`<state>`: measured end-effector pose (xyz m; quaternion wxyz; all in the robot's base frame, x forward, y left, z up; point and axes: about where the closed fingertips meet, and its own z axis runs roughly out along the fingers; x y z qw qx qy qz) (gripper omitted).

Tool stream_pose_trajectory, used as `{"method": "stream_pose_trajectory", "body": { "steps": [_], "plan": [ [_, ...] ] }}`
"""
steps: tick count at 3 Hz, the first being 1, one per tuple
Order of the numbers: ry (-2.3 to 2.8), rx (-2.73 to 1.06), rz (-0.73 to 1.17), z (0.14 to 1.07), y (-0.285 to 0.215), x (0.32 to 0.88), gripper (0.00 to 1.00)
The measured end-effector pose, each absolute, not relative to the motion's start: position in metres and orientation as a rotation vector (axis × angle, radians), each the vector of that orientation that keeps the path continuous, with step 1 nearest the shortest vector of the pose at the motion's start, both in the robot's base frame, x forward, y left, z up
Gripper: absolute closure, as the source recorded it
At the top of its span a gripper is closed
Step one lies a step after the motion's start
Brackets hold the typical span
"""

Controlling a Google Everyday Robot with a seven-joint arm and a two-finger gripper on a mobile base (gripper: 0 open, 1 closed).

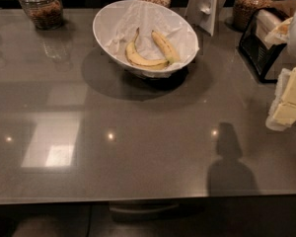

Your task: Pick banana from white bowl

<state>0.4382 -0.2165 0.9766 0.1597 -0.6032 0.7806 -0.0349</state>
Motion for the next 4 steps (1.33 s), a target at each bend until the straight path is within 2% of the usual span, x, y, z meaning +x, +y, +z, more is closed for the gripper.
{"method": "stream_pose_trajectory", "body": {
  "steps": [2,4],
  "plan": [
    [2.183,-1.721,-0.079,0.981,-0.209,0.444,0.0],
    [1.963,-1.641,0.2,0.99,-0.147,0.503,0.0]
  ]
}}
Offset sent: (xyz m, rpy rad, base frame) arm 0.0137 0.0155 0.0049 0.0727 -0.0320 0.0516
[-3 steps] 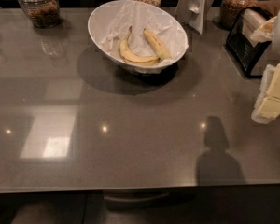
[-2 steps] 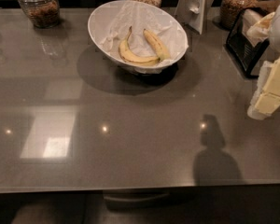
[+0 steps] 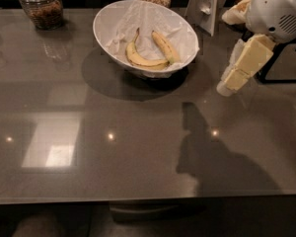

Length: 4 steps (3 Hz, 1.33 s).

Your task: Pick banana from white bowl

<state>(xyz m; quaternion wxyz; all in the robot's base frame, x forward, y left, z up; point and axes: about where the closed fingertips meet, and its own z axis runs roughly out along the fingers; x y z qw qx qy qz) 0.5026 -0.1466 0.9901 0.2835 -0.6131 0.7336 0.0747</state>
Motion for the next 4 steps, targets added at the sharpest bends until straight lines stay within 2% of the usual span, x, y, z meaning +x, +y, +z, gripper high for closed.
{"method": "stream_pose_trajectory", "body": {
  "steps": [1,4],
  "plan": [
    [1.918,-1.497,0.427,0.988,-0.113,0.542,0.0],
    [1.866,-1.374,0.481,0.981,-0.09,0.565,0.0]
  ]
}}
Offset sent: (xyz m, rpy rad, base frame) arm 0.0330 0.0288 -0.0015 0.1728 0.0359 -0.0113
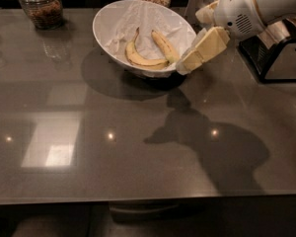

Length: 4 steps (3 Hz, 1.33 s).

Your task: Pick banana from white bowl

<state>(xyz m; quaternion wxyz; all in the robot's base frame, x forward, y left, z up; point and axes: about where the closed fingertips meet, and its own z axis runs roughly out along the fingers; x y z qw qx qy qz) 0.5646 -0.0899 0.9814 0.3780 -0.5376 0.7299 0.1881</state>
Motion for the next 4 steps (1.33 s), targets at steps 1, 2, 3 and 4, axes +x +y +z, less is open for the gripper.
{"method": "stream_pose_trajectory", "body": {
  "steps": [1,2,3,4],
  "plan": [
    [1.803,-1.331,0.505,0.981,-0.064,0.594,0.08],
    [1.772,-1.342,0.528,0.973,-0.041,0.622,0.27],
    [1.772,-1.365,0.549,0.96,-0.025,0.647,0.34],
    [1.786,-1.397,0.57,0.946,-0.013,0.666,0.36]
  ]
}}
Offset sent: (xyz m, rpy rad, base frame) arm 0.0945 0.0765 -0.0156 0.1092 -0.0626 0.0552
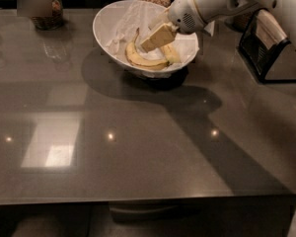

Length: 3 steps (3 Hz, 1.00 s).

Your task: Pick banana from white bowl

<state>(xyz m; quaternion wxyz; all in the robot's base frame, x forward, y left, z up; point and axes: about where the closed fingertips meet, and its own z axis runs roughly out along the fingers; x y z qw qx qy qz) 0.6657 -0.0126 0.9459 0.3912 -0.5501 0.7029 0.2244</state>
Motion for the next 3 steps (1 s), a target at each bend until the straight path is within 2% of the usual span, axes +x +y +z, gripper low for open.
{"method": "stream_pose_trajectory", "body": {
  "steps": [2,3],
  "plan": [
    [1.863,-1.488,0.599,0.905,0.012,0.684,0.45],
    [1.928,-1.508,0.597,0.884,0.013,0.688,0.43]
  ]
}}
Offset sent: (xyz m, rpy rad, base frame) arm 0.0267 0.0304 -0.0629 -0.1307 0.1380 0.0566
